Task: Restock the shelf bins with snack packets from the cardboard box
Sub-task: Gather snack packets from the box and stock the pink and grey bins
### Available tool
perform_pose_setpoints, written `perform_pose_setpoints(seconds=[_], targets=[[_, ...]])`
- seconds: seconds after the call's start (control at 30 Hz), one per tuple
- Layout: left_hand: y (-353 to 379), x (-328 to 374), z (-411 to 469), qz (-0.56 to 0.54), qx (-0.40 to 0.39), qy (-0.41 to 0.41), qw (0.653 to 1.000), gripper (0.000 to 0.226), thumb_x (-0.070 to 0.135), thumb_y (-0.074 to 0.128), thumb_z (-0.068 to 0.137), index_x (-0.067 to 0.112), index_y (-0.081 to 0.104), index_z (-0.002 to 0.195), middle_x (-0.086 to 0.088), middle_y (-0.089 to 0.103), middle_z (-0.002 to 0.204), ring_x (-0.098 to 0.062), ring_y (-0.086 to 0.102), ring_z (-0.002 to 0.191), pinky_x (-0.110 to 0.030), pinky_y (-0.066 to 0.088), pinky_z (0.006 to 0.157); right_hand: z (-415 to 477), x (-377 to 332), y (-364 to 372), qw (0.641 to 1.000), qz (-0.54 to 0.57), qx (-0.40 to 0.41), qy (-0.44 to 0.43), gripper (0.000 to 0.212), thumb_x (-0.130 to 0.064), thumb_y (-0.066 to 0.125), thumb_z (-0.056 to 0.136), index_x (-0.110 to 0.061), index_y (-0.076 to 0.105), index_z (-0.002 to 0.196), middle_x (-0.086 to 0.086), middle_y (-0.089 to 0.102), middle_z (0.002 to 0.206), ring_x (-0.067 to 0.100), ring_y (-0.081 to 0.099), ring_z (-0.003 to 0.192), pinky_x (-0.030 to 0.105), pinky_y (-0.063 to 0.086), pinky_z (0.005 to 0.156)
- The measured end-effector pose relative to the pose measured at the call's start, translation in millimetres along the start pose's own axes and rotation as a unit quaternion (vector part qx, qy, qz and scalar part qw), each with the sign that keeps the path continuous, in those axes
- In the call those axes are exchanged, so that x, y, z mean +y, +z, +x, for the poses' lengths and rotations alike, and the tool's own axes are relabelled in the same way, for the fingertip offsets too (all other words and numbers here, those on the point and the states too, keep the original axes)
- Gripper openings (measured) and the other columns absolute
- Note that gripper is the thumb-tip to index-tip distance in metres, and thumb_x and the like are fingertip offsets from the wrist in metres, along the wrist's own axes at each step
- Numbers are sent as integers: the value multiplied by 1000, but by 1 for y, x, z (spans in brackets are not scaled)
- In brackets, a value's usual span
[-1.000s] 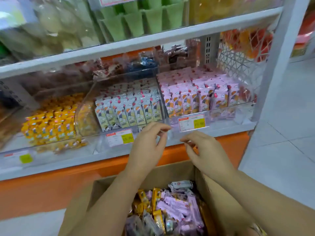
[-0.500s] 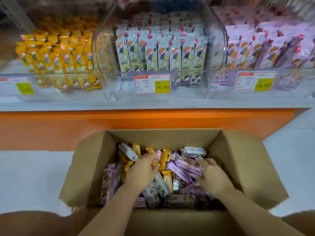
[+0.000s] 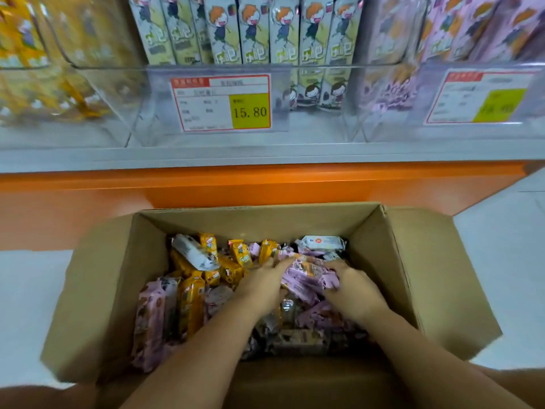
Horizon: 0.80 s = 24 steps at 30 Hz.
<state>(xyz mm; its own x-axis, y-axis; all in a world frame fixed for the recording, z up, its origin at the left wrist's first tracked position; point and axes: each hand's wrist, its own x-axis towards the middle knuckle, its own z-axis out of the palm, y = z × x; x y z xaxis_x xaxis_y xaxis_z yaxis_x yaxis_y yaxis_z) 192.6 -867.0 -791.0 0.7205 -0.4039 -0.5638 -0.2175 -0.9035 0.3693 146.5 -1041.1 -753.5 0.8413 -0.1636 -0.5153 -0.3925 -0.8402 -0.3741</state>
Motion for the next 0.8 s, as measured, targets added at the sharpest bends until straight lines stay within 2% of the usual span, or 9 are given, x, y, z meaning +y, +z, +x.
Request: perform_pose_setpoints(seconds=[0.13,0.23,0.33,0.47,0.53,0.6,0.7,0.8], targets=[[0,4,10,32,4,18,999,73,24,58,93,38,14,149,-7,48,137,-30,57,104,-34,44,69,2,-1,-1,1000,20,-10,4,47,-19,53,87,-21,46,134,7,62,120,29,58,107,29,45,76],[-5,6,15,15,-24,11,1000,72,21,65,89,33,22,146,-11,59,113,-28,59,89,-38,49,69,6,0,-1,998,53,-17,14,46,-21,57,85,-21,51,131,7,64,115,28,59,102,26,42,72],[-9,7,16,-14,-51,15,998,62,20,66,89,26,29,138,-13,57,113,-29,59,92,-46,52,80,9,0,-2,994,105,-27,18,45,-20,64,81,-16,57,125,7,66,108,20,59,94,23,41,71],[-8,6,12,-36,-42,47,997,48,24,63,91,25,34,129,-5,50,121,-22,55,95,-42,49,82,9,1,-4,983,175,-50,29,43,-15,68,83,-13,56,125,4,61,117,18,56,110,24,42,81],[-8,8,10,-45,-30,61,997,42,28,60,92,24,36,127,-2,50,119,-18,53,91,-35,46,76,11,3,-3,974,213,-62,39,43,-14,69,83,-14,56,123,3,60,114,15,57,105,23,44,79],[-11,11,7,-43,-17,70,996,36,30,56,95,23,37,125,-1,52,100,-16,51,77,-30,40,64,11,3,-6,965,248,-69,50,35,-10,69,82,-15,56,115,2,60,106,11,59,92,18,47,70],[-18,15,2,-44,4,60,997,32,32,52,97,24,38,124,3,52,82,-13,45,59,-29,33,51,8,1,-11,958,276,-64,49,33,-6,68,82,-14,56,112,6,61,106,13,59,89,21,48,73],[-28,12,-7,-81,32,40,995,30,38,52,96,27,39,121,-6,62,94,-17,49,60,-30,35,54,1,-6,-21,953,297,-29,43,33,-4,68,83,-12,53,112,7,58,100,12,54,85,18,43,67]])
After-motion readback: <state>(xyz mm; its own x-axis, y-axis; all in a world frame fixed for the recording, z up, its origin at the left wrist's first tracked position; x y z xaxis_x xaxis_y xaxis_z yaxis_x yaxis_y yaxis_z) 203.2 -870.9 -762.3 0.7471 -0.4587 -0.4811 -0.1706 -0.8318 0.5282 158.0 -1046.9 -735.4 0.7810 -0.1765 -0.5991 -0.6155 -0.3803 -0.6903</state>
